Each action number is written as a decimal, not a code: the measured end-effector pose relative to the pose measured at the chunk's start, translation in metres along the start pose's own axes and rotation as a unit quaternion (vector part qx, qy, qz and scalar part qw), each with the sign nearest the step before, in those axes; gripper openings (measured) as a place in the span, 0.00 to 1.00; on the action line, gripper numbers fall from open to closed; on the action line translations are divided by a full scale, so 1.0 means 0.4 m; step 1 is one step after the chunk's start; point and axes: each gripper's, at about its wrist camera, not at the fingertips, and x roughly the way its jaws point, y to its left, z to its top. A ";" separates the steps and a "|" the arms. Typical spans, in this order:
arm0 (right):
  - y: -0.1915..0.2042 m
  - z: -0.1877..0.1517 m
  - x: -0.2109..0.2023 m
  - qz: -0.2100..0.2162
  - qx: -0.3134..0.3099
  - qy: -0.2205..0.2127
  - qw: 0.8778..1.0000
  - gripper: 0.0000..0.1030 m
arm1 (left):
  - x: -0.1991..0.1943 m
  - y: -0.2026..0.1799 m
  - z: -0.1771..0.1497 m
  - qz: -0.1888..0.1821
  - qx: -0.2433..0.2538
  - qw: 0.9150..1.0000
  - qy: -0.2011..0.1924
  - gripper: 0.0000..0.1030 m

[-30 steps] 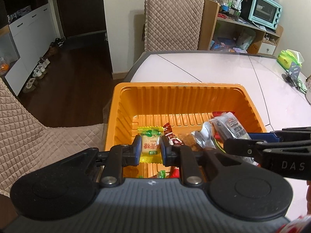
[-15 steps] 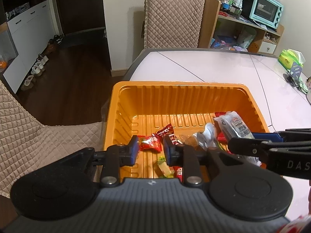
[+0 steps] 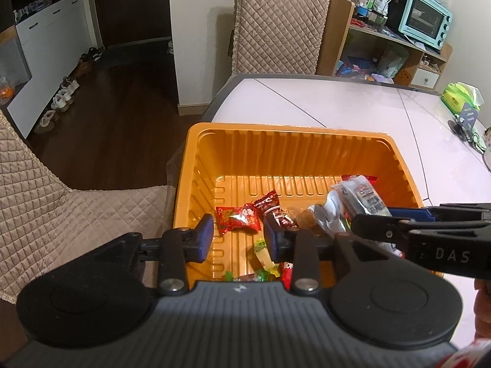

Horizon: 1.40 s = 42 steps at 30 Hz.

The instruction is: Organize snacks

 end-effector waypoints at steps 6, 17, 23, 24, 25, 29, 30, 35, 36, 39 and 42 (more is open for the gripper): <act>0.005 0.001 0.015 0.004 0.005 -0.007 1.000 0.39 | -0.011 -0.001 -0.004 0.006 -0.003 1.000 0.001 0.33; 0.005 0.000 -0.034 0.003 0.001 -0.029 1.000 0.65 | -0.059 -0.012 -0.016 0.019 -0.012 1.000 -0.005 0.41; -0.005 -0.028 -0.099 -0.004 -0.002 -0.033 0.999 0.78 | -0.112 -0.041 -0.032 0.028 -0.011 0.999 -0.015 0.50; -0.006 -0.036 -0.112 -0.007 -0.006 -0.035 0.999 0.80 | -0.123 -0.046 -0.036 0.030 -0.013 0.999 -0.017 0.53; -0.008 -0.043 -0.126 -0.009 -0.008 -0.038 0.999 0.81 | -0.136 -0.051 -0.041 0.030 -0.016 0.999 -0.018 0.56; -0.020 -0.074 -0.185 -0.015 -0.008 -0.046 0.999 0.85 | -0.186 -0.075 -0.064 0.028 -0.024 0.999 -0.022 0.62; -0.023 -0.082 -0.201 -0.017 -0.007 -0.046 0.999 0.86 | -0.200 -0.083 -0.071 0.027 -0.025 0.999 -0.021 0.62; -0.038 -0.129 -0.291 -0.021 -0.004 -0.055 0.998 0.87 | -0.273 -0.129 -0.114 0.020 -0.027 0.999 -0.022 0.67; -0.040 -0.141 -0.310 -0.022 -0.002 -0.056 0.998 0.87 | -0.288 -0.138 -0.124 0.021 -0.027 0.999 -0.022 0.68; -0.052 -0.173 -0.366 -0.026 0.008 -0.055 0.998 0.88 | -0.330 -0.168 -0.157 0.017 -0.029 0.999 -0.020 0.70; -0.067 -0.212 -0.421 -0.029 0.018 -0.053 0.998 0.88 | -0.371 -0.194 -0.190 0.012 -0.034 0.999 -0.017 0.70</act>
